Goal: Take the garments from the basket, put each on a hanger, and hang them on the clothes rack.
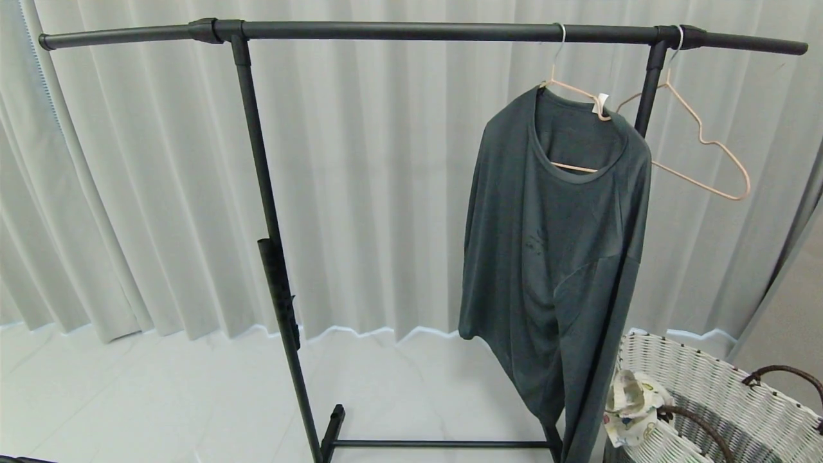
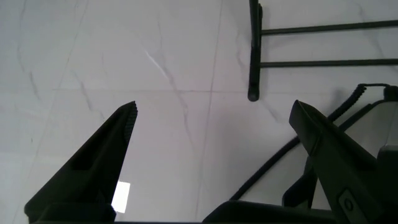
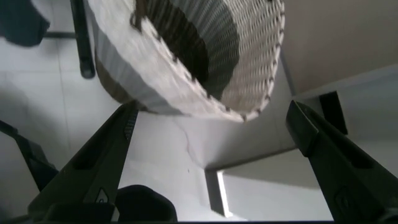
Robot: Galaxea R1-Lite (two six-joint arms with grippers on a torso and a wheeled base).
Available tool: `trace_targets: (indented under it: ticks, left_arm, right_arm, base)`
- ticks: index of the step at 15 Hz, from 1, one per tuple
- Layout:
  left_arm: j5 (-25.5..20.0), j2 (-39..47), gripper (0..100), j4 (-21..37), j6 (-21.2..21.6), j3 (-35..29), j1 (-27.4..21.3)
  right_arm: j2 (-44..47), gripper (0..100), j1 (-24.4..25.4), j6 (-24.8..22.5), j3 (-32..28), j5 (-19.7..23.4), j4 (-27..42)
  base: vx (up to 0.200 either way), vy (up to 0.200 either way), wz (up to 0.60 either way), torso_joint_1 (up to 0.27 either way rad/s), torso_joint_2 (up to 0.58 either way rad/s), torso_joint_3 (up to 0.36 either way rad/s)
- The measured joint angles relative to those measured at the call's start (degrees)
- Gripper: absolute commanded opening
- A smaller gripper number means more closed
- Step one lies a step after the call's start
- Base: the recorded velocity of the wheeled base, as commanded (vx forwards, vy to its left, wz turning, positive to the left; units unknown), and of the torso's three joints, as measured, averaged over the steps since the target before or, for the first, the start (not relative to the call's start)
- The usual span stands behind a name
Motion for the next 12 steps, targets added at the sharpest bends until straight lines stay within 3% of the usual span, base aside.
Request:
trace_targets:
  ticks: [8,10,12]
  left_arm:
    - [0.11,-0.09,100,0.02,-0.02,0.00,-0.24]
    - [0.13,-0.12,100,0.00,-0.07,0.00,-0.20]
    - [0.18,-0.15,100,0.00,-0.02,0.00,-0.20]
  right_arm:
    - [-0.05,100,0.06,0.02,0.00,0.13,0.00]
    - [-0.51,100,0.11,0.13,0.00,0.88,0.00]
    - [-1.07,100,0.09,-0.07,-0.10,5.89,0.05]
  base:
    - [0.200,0.000,0.00,0.003,0.00,0.002]
    - [0.000,0.000,0.00,0.000,0.00,0.000]
    - [0.000,0.000,0.00,0.000,0.00,0.000]
